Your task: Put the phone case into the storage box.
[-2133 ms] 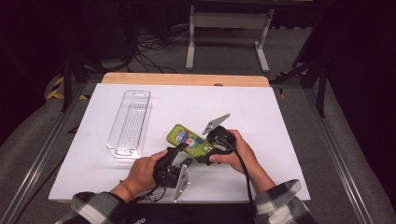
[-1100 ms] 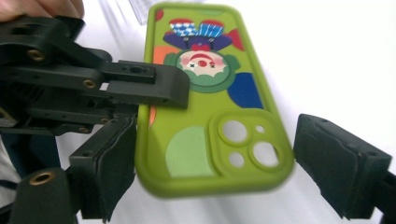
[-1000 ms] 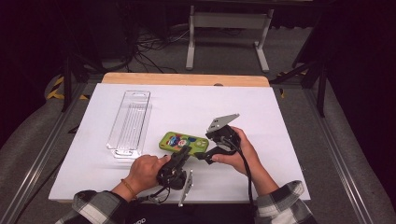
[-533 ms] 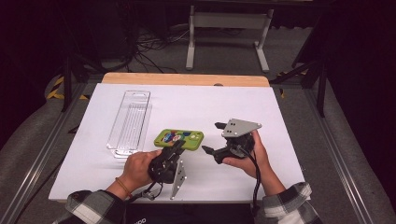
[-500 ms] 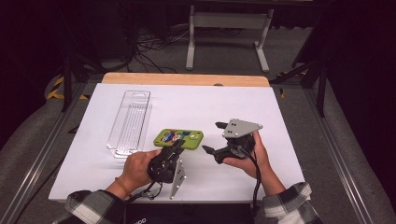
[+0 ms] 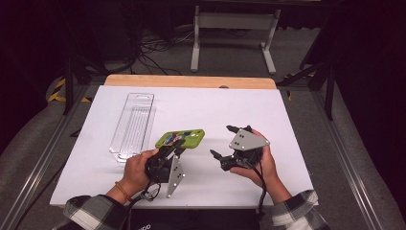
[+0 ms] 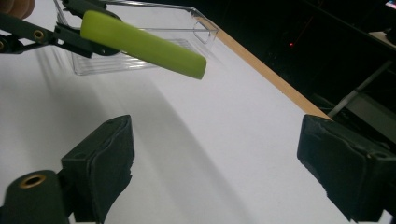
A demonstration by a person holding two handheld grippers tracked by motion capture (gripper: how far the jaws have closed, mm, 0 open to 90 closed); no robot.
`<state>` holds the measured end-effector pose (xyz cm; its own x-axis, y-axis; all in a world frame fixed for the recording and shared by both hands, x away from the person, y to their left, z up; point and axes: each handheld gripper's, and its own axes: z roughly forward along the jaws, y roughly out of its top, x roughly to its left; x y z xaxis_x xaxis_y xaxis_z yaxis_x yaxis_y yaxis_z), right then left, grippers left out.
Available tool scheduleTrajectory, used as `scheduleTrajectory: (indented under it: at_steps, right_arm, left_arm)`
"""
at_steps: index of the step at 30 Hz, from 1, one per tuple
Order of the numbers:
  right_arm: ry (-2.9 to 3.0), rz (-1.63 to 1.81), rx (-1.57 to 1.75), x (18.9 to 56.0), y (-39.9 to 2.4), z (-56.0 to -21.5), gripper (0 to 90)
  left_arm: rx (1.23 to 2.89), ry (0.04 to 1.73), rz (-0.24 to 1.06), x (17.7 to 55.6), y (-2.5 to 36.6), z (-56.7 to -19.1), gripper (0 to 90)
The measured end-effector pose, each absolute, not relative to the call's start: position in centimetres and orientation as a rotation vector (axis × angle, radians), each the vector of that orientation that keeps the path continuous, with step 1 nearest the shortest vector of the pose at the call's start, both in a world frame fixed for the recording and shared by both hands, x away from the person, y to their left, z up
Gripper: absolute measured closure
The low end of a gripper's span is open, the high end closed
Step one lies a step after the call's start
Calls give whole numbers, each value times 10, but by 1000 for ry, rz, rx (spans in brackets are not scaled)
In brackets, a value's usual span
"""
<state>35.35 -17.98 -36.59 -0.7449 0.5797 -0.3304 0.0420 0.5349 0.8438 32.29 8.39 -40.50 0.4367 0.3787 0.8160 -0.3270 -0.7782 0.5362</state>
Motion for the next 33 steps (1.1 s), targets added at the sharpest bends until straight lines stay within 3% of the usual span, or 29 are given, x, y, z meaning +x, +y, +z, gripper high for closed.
scheduleTrajectory:
  at_steps: [18,33]
  right_arm:
    - [2097,1129,548,339,-201,-400,70]
    - [2102,1114,615,334,-217,-418,69]
  left_arm:
    - [1975,159,1278,333,105,-388,787]
    - [1915,259,1105,346,121,-376,787]
